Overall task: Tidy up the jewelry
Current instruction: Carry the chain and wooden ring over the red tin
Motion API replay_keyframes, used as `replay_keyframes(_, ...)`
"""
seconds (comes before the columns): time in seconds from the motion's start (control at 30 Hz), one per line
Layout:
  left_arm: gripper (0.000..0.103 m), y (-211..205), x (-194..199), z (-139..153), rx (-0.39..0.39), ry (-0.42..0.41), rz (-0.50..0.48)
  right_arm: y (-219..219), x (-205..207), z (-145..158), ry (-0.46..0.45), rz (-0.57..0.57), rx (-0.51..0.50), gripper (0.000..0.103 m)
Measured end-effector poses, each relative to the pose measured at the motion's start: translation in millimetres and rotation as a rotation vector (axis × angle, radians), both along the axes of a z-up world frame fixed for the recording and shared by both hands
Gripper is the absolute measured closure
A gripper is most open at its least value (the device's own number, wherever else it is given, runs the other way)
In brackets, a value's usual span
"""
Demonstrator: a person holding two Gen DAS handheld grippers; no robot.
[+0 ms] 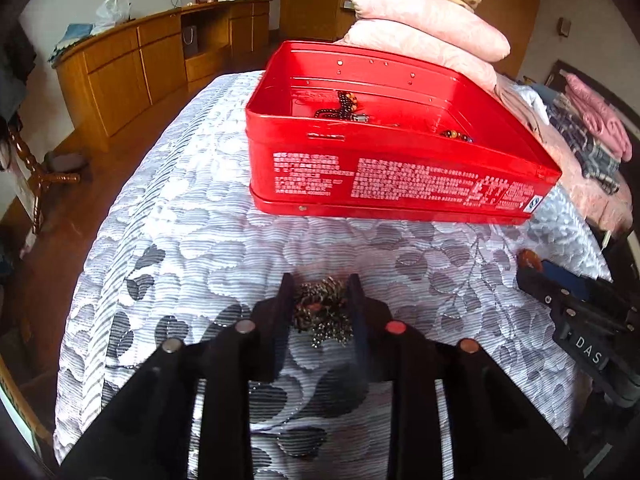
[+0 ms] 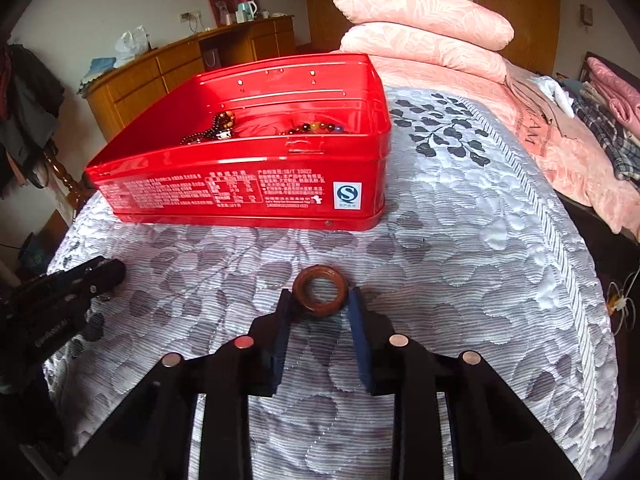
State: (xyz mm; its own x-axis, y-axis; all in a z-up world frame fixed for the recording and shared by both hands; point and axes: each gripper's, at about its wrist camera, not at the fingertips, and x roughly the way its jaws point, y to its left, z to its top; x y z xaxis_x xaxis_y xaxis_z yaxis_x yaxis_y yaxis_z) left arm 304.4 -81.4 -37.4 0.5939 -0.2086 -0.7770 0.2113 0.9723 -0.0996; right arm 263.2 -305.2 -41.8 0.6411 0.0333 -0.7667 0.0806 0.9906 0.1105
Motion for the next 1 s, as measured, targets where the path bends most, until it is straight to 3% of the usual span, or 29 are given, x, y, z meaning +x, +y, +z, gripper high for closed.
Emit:
replay_keyframes(0.37,0.080,32.0,-22.2,19.7,-0.075,-0.071,0.032,-9.4,-22.1,15.1,-0.058,-0.007,0.015,0.074)
replay_keyframes(0.6,0.080,53.9,-36.3,60.6,-0.102,-0.179,0.051,-17.5,-30.7,50.2,-0.149,-0.019,0.023,0.074)
replay_keyframes(1.0,0.080,13.6,-18.2,102.3,-0.075,-0.278,0.000,-25.0,-6.0,97.6,-0.254,-0.027,0.014,0.074)
